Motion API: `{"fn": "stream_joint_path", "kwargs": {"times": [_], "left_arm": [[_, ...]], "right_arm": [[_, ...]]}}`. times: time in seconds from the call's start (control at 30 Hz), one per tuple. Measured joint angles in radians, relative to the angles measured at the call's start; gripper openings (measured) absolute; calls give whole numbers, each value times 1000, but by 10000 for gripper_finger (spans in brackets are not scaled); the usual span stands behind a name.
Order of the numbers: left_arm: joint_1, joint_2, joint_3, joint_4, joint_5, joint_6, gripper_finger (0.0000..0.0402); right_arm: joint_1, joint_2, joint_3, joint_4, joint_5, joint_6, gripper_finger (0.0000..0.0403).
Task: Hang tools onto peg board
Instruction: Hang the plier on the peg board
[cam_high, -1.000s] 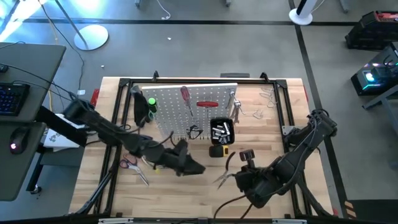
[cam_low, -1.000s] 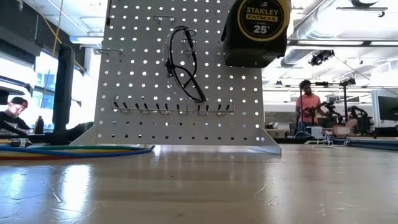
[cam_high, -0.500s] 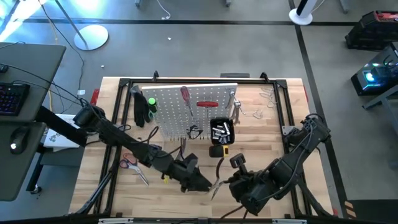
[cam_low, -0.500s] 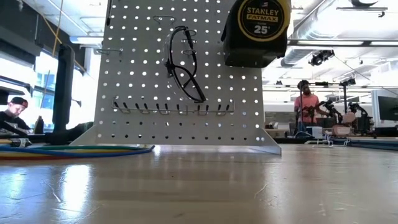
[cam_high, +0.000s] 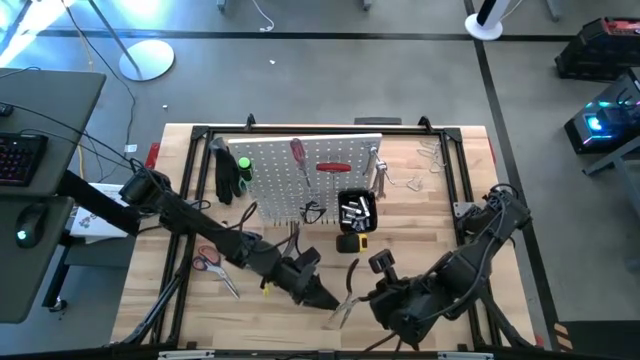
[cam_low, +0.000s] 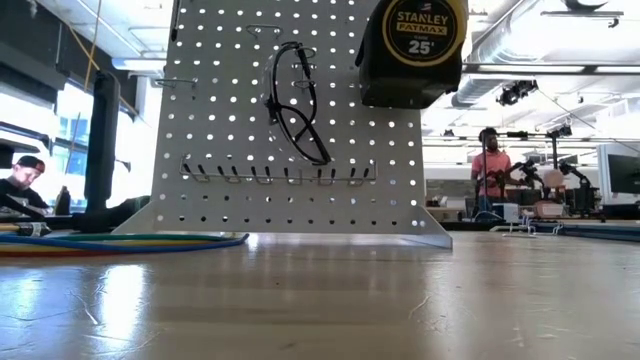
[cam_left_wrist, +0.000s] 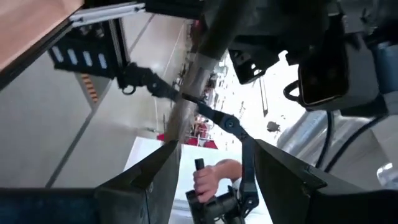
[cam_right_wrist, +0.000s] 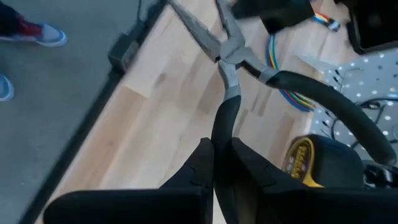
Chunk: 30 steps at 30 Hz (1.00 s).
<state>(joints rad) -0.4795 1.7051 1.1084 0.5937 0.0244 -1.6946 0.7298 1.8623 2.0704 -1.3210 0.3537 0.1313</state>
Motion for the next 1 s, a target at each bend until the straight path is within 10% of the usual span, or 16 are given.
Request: {"fn": "stream_joint_path", "kwargs": {"times": [1.0], "left_arm": [[19, -1, -1, -33, 53, 82, 187]], "right_arm": [[-67, 35, 19, 26, -19, -114, 18]]}}
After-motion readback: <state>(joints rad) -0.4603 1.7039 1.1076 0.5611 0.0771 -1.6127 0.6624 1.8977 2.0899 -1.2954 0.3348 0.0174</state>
